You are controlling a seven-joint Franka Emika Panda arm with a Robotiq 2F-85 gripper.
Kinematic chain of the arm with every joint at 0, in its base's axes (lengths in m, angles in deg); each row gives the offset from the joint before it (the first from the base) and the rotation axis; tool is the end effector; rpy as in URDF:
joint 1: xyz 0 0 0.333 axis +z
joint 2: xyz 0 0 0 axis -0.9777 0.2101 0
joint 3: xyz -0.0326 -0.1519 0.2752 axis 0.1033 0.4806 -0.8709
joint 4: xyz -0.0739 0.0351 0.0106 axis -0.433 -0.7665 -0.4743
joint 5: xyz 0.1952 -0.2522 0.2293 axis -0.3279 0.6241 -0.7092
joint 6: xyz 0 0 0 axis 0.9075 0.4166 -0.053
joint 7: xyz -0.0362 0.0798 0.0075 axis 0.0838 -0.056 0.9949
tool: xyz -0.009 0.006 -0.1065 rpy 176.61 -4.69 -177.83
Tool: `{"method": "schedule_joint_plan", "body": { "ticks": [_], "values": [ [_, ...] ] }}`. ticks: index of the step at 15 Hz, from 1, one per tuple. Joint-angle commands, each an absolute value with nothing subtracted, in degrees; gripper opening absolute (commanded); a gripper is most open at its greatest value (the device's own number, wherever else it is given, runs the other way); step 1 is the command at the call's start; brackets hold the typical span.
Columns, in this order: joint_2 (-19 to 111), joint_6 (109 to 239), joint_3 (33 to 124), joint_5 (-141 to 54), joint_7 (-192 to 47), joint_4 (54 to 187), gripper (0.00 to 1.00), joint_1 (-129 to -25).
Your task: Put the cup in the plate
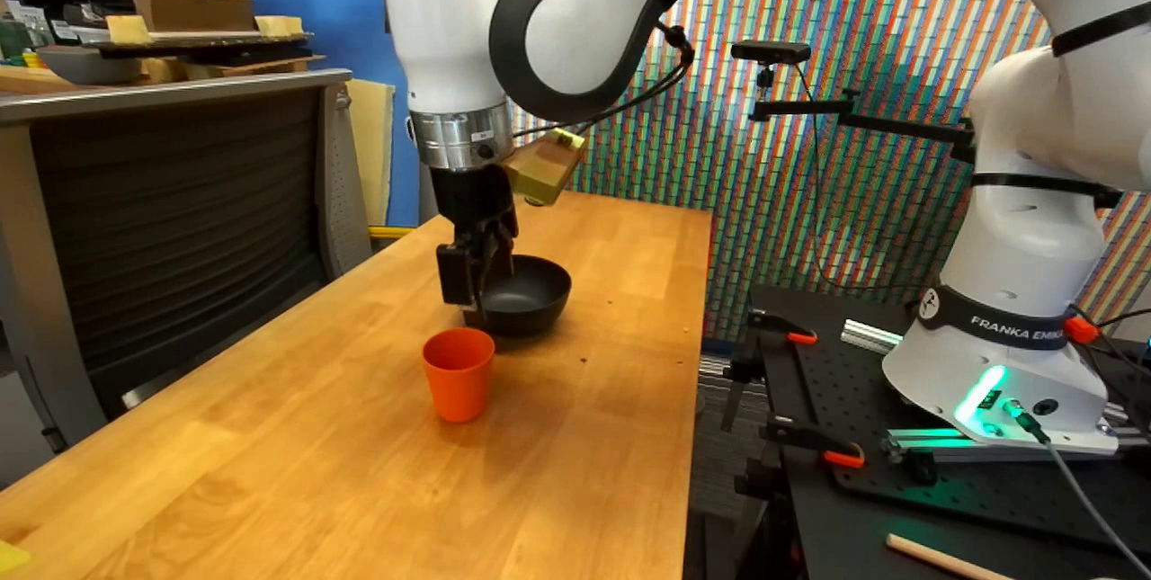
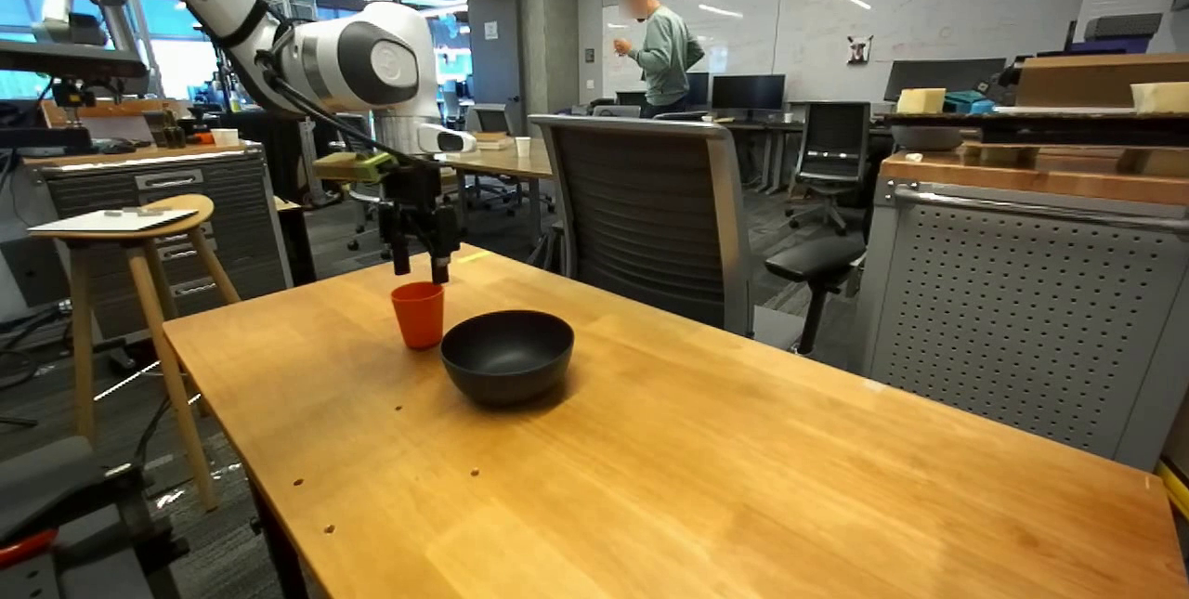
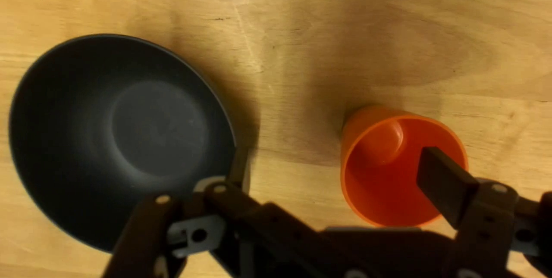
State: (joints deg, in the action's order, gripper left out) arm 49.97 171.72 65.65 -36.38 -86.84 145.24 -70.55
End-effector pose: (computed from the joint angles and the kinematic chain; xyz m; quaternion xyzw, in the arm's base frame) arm 0.5614 0.1604 0.2576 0.9976 0.0341 -0.0350 0.0483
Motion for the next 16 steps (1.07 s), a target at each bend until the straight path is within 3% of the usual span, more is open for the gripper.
{"method": "schedule_joint_plan", "body": {
  "ticks": [1, 4, 5, 7, 15, 16],
  "values": [
    [55.3, 169.6, 67.2, -40.1, -83.8, 139.4, 1.00, -69.1],
    [57.9, 169.9, 67.9, -41.9, -82.7, 137.9, 1.00, -69.2],
    [58.6, 170.2, 68.2, -42.1, -82.4, 137.7, 0.75, -69.3],
    [59.9, 170.9, 68.6, -42.9, -81.7, 137.1, 0.68, -69.4],
    [61.6, 171.0, 67.0, -50.5, -77.7, 136.8, 0.04, -70.8],
    [61.6, 171.1, 66.9, -51.7, -77.2, 137.1, 0.01, -70.7]
  ]
}}
